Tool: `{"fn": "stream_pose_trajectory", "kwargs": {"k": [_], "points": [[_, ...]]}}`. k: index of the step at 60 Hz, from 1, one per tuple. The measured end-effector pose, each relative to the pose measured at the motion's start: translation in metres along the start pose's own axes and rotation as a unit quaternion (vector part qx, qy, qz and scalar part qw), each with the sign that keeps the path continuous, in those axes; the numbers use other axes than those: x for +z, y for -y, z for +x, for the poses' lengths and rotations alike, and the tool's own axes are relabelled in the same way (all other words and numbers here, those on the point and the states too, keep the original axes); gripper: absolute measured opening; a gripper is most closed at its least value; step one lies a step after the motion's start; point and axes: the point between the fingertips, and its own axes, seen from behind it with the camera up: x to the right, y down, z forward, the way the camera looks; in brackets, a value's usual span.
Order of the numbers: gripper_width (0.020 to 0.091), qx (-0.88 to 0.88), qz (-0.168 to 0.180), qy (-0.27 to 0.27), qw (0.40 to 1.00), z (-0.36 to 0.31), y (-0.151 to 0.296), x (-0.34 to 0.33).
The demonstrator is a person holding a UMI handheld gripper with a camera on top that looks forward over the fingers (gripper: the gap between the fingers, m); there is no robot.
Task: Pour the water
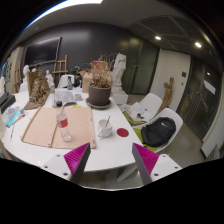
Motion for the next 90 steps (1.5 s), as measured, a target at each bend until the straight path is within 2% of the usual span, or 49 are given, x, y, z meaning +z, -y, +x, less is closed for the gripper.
{"fn": "stream_pose_trajectory", "kwargs": {"k": [8, 17, 23, 30, 41, 53, 58, 60, 65, 69, 76, 78, 79, 82, 90], "points": [[0.0855, -0.001, 0.005, 0.015, 1.000, -0.023, 0.005, 0.003], [0.0855, -0.009, -0.002, 0.052, 0.999, -0.083, 0.000, 0.015], [0.0856, -0.015, 0.010, 0.082, 0.996, -0.125, -0.001, 0.032], [0.0855, -0.008, 0.035, 0.104, 0.994, -0.173, 0.002, 0.071], [0.0857, 0.027, 0.052, 0.129, 0.990, -0.238, 0.004, 0.156], [0.0806, 0.027, 0.082, 0.124, 0.988, -0.278, 0.011, 0.229], [0.0750, 0.039, 0.087, 0.117, 0.989, -0.286, 0.012, 0.247], [0.0704, 0.043, 0.084, 0.115, 0.989, -0.287, 0.010, 0.253], [0.0497, 0.054, 0.092, 0.104, 0.989, -0.281, 0.015, 0.262], [0.0460, 0.059, 0.092, 0.106, 0.988, -0.283, 0.013, 0.262], [0.0320, 0.066, 0.089, 0.109, 0.988, -0.279, 0.011, 0.263], [0.0302, 0.067, 0.085, 0.109, 0.988, -0.279, 0.010, 0.263], [0.0268, 0.066, 0.084, 0.109, 0.988, -0.279, 0.009, 0.263], [0.0244, 0.062, 0.080, 0.106, 0.989, -0.277, 0.009, 0.264], [0.0244, 0.063, 0.081, 0.110, 0.989, -0.273, 0.020, 0.255]]}}
